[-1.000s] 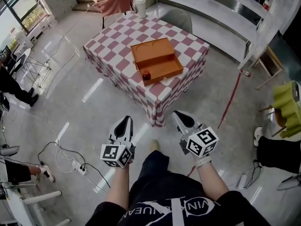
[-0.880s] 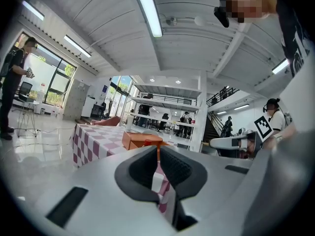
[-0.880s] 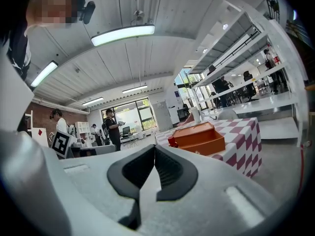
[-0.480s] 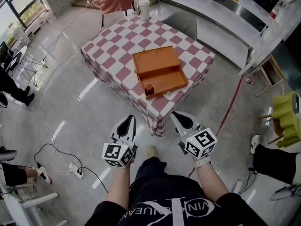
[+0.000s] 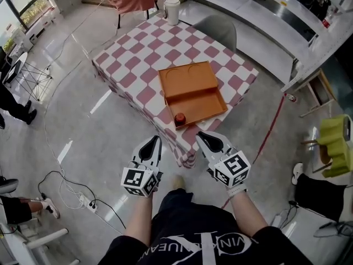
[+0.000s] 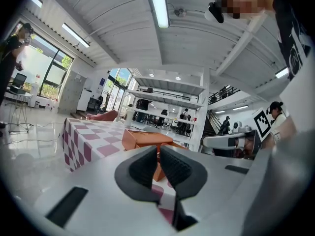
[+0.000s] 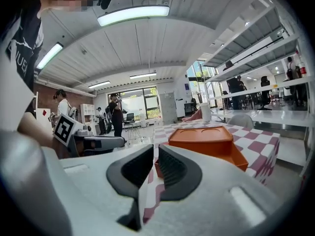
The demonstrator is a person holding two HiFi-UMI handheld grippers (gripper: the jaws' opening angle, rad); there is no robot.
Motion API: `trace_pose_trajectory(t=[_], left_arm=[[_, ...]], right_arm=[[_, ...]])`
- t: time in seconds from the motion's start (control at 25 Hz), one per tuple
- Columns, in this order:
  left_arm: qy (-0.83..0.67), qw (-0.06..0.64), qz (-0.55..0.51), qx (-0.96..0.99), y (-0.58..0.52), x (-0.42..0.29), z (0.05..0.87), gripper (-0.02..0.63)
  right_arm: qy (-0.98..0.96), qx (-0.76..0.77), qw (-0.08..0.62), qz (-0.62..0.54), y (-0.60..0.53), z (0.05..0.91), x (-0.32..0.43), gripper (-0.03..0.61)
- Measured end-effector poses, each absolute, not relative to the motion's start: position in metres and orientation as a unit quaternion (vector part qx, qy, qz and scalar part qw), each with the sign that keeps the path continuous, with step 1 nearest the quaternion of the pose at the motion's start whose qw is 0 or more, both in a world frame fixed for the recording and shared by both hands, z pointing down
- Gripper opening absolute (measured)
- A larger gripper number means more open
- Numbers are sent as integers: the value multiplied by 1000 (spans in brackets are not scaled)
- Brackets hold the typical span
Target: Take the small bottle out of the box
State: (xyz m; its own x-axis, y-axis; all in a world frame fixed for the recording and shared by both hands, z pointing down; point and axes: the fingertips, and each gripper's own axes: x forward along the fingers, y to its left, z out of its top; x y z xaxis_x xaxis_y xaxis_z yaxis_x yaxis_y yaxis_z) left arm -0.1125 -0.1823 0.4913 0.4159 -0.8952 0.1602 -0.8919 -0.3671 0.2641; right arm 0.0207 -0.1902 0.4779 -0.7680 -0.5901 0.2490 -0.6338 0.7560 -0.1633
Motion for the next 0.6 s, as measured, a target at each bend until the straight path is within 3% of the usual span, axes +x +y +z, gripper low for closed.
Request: trace_pose_trajectory(t=[0.28,0.6], left_arm=[[-531,167,3,831,-205,-124,504,21],[-515,186,9,837,-212,-118,524,21]], right_arm=[[-933,324,121,95,-213,490,-2,34],[-932,319,141,101,-229,503,-15,106]])
